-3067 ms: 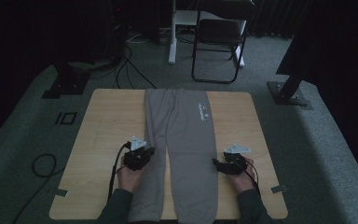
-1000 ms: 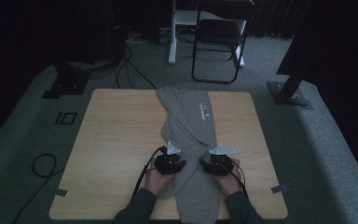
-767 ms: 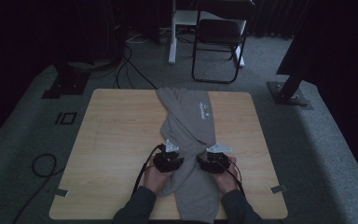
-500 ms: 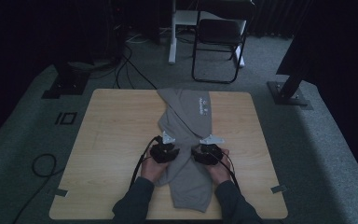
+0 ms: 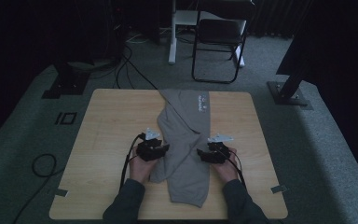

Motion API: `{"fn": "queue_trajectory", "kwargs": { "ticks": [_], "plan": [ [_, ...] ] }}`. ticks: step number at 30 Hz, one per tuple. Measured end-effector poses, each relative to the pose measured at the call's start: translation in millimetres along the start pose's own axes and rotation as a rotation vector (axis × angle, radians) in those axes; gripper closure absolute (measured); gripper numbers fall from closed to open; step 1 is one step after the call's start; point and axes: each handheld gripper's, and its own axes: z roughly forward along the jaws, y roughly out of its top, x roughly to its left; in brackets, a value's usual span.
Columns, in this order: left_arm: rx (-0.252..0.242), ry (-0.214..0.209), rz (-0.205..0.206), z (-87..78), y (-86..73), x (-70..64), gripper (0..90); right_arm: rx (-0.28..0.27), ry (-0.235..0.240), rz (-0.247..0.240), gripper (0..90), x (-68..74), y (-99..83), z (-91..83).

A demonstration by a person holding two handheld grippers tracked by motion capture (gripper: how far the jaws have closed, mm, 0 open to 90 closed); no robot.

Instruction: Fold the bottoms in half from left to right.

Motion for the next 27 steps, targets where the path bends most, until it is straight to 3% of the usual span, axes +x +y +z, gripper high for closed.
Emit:
{"fn": "queue_trajectory", "kwargs": {
  "ticks": [4, 10, 14, 16, 21, 24, 27],
  "plan": [
    [0.016, 0.032, -0.049, -13.0, -21.8, 11.8, 56.7, 0.031, -0.015, -0.025, 38.2, -6.2, -21.1, -20.8],
    [0.044, 0.062, -0.112, -8.1, -40.2, 21.6, 55.2, 0.012, -0.058, -0.003, 39.0, -14.6, -38.2, -38.7],
    [0.042, 0.071, -0.088, -3.6, -41.9, 15.7, 54.9, 0.009, -0.118, -0.039, 39.7, -12.5, -38.5, -35.0],
    [0.039, 0.085, -0.072, -2.5, -42.1, 12.5, 59.7, 0.005, -0.13, -0.038, 39.8, -11.0, -37.6, -33.6],
    [0.019, 0.086, -0.06, -3.1, -44.5, 6.0, 80.7, 0.002, -0.129, -0.034, 39.8, -12.3, -37.7, -33.1],
    [0.0, 0.078, -0.042, -6.8, -41.2, -2.1, 84.2, 0.0, -0.126, -0.02, 39.7, -14.7, -38.1, -33.1],
    [-0.023, 0.04, -0.023, -12.2, -35.4, -12.7, 84.7, -0.002, -0.12, -0.007, 39.7, -16.8, -38.3, -32.6]
  ]
}}
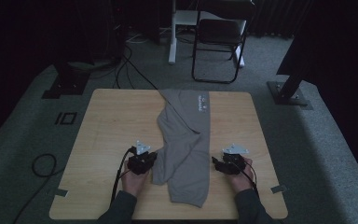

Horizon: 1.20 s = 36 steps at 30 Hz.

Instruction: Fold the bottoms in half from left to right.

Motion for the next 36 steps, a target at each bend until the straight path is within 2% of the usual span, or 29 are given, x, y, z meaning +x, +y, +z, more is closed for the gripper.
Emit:
{"fn": "queue_trajectory", "kwargs": {
  "ticks": [2, 6, 10, 14, 17, 18, 19, 23, 25, 27, 30, 33, 34, 36],
  "plan": [
    [-0.015, -0.024, 0.022, -3.7, 4.1, -8.6, 84.8, -0.003, 0.005, 0.012, 39.7, -1.6, -0.1, 0.7],
    [-0.036, -0.089, 0.081, -8.6, 12.7, -35.2, 84.7, -0.003, 0.013, 0.038, 39.6, -5.4, -0.5, 1.5],
    [-0.032, -0.164, 0.155, -9.8, 16.0, -65.4, 84.7, -0.004, 0.01, 0.041, 39.6, -6.5, -0.7, 1.5],
    [-0.009, -0.27, 0.195, -5.4, 12.0, -94.7, 84.7, -0.005, 0.011, 0.041, 39.6, -6.5, -0.8, 1.6],
    [0.012, -0.326, 0.237, -2.4, 6.1, -114.9, 84.7, -0.005, 0.011, 0.042, 39.5, -6.6, -0.7, 1.7],
    [0.012, -0.326, 0.237, -2.4, 6.1, -114.9, 84.7, -0.005, 0.011, 0.042, 39.5, -6.6, -0.7, 1.7],
    [0.022, -0.355, 0.253, -1.6, 2.9, -123.5, 84.7, -0.005, 0.01, 0.04, 39.5, -6.9, -0.7, 1.7],
    [0.042, -0.419, 0.277, -2.0, -4.5, -138.0, 84.3, -0.005, 0.009, 0.043, 39.5, -7.1, -0.7, 1.7],
    [0.046, -0.446, 0.281, -3.0, -6.6, -138.1, 79.9, -0.004, 0.009, 0.044, 39.5, -7.1, -0.8, 1.5],
    [0.032, -0.447, 0.267, -6.6, -6.6, -132.7, 70.2, -0.002, 0.007, 0.045, 39.6, -7.1, -0.8, 1.1],
    [0.001, -0.417, 0.235, -20.6, -3.8, -113.2, 66.5, 0.009, -0.002, 0.042, 41.5, -5.7, -1.3, -1.7],
    [-0.009, -0.361, 0.212, -34.7, -9.4, -92.4, 64.9, 0.011, 0.004, 0.028, 43.0, 1.1, -2.2, -10.9],
    [-0.006, -0.344, 0.195, -40.5, -17.5, -81.7, 64.7, 0.001, 0.015, 0.022, 43.5, 5.0, -2.2, -16.2],
    [0.004, -0.328, 0.174, -45.3, -27.7, -73.0, 63.4, -0.04, 0.069, 0.015, 44.2, 20.9, -2.7, -33.9]
  ]
}}
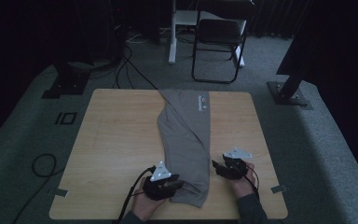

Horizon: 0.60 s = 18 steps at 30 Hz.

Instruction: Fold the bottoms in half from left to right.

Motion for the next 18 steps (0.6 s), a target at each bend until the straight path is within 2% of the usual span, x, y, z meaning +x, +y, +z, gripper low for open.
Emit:
{"fn": "queue_trajectory", "kwargs": {
  "ticks": [4, 6, 8, 10, 12, 14, 16, 18],
  "plan": [
    [0.005, 0.021, -0.022, -4.9, -11.6, 4.2, 60.8, -0.045, 0.109, -0.059, 44.9, 37.2, -6.4, -22.3],
    [-0.008, 0.035, -0.033, -6.1, -11.1, 6.4, 60.8, -0.048, 0.145, -0.1, 45.8, 53.6, -11.4, -27.6],
    [-0.03, 0.048, -0.047, -7.7, -9.8, 10.2, 61.1, -0.041, 0.164, -0.133, 46.3, 63.9, -14.8, -28.3],
    [-0.047, 0.066, -0.069, -5.9, -9.4, 15.1, 62.2, -0.03, 0.174, -0.141, 47.2, 67.8, -15.7, -25.9],
    [-0.037, 0.092, -0.087, 1.0, -9.2, 20.8, 63.2, -0.032, 0.167, -0.131, 48.8, 67.2, -15.1, -22.7],
    [-0.009, 0.1, -0.101, 10.3, -9.8, 25.1, 63.7, -0.019, 0.171, -0.12, 48.4, 64.9, -14.4, -19.0],
    [0.028, 0.093, -0.097, 17.4, -12.5, 24.0, 63.7, 0.011, 0.185, -0.132, 45.4, 64.4, -15.4, -15.5],
    [0.06, 0.062, -0.073, 20.1, -15.1, 18.9, 62.6, 0.034, 0.209, -0.155, 43.9, 66.4, -17.3, -14.3]
  ]
}}
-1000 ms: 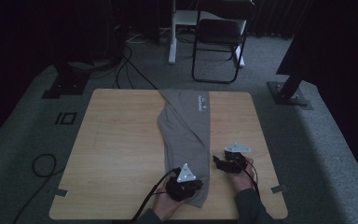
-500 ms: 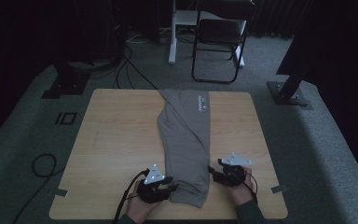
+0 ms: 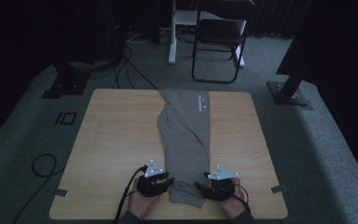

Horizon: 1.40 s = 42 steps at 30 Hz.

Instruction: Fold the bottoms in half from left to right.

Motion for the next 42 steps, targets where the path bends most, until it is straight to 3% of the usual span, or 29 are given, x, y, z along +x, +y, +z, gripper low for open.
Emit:
{"fn": "queue_trajectory", "kwargs": {
  "ticks": [1, 2, 3, 6, 10, 14, 21, 26, 29, 36, 40, 42],
  "plan": [
    [0.017, -0.026, 0.015, 0.8, -0.8, -2.9, 60.9, 0.007, 0.014, -0.015, 43.4, 1.6, -0.4, 0.2],
    [0.017, -0.026, 0.015, 0.8, -0.8, -2.9, 59.0, 0.012, 0.024, -0.032, 42.5, 2.9, -0.5, 0.6],
    [0.026, -0.035, 0.046, -0.6, -2.0, -8.0, 58.9, 0.017, 0.027, -0.039, 42.3, 3.7, -0.4, 1.0],
    [-0.001, -0.04, 0.039, -6.2, -0.2, -5.3, 57.6, 0.007, 0.021, -0.035, 41.9, 2.5, 0.4, 0.2],
    [-0.04, 0.008, -0.003, -9.4, 7.1, 7.9, 57.1, -0.022, -0.024, 0.002, 43.6, -8.9, 5.6, -2.0],
    [-0.048, 0.051, -0.001, -2.2, 18.2, 19.3, 57.0, -0.05, -0.09, 0.019, 45.9, -26.7, 17.8, 3.5],
    [-0.033, 0.125, -0.005, 26.0, 51.0, 41.7, 57.5, -0.029, -0.2, 0.03, 46.3, -62.9, 41.9, 43.9],
    [0.007, 0.149, 0.001, 46.3, 67.4, 52.3, 58.9, -0.025, -0.263, 0.097, 47.9, -92.6, 67.3, 72.7],
    [0.047, 0.15, -0.005, 57.3, 67.0, 54.8, 60.2, 0.003, -0.278, 0.082, 47.9, -105.0, 84.0, 90.6],
    [0.027, 0.141, 0.0, 60.1, 62.9, 52.6, 58.9, 0.069, -0.302, 0.027, 48.4, -113.7, 112.4, 127.2],
    [0.013, 0.13, -0.006, 59.1, 59.9, 52.1, 58.9, 0.105, -0.332, 0.023, 54.2, -117.8, 123.9, 141.4],
    [0.006, 0.121, -0.006, 58.5, 58.2, 51.7, 59.1, 0.122, -0.334, 0.025, 64.3, -121.2, 128.1, 145.0]
  ]
}}
